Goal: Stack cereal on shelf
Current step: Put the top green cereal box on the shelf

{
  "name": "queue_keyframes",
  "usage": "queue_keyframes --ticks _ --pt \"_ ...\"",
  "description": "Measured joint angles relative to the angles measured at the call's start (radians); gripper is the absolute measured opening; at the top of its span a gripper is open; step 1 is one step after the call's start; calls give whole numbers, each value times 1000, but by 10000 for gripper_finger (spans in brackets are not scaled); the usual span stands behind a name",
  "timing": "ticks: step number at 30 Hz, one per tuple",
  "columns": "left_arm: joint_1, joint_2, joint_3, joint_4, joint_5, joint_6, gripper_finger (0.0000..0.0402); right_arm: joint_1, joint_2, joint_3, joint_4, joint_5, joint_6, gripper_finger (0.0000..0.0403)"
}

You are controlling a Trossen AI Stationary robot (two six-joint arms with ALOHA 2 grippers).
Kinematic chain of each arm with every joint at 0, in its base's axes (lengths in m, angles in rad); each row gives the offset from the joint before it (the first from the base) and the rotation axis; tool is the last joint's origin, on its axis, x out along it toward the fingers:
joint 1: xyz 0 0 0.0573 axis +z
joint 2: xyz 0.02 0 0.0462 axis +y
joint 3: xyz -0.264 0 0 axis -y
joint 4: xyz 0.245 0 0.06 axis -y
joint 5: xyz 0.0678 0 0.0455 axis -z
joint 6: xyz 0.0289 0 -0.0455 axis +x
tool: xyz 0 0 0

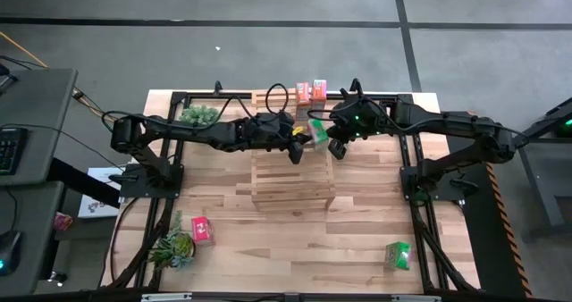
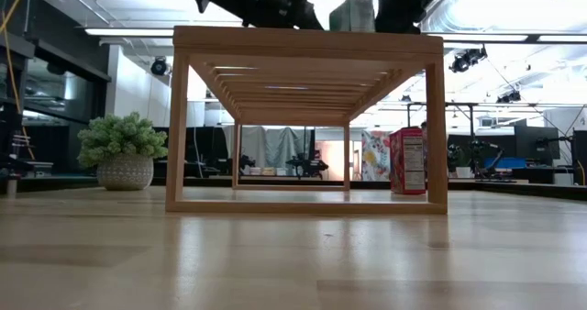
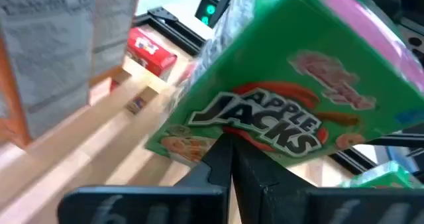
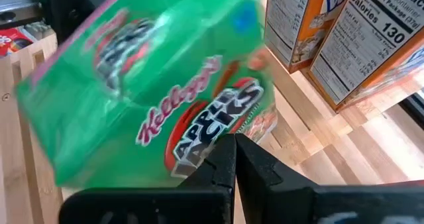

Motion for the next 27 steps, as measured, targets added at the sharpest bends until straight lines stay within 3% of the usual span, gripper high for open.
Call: queue_keyframes --ticks 27 --pt "27 0 0 10 -12 26 0 0 0 0 -7 42 32 0"
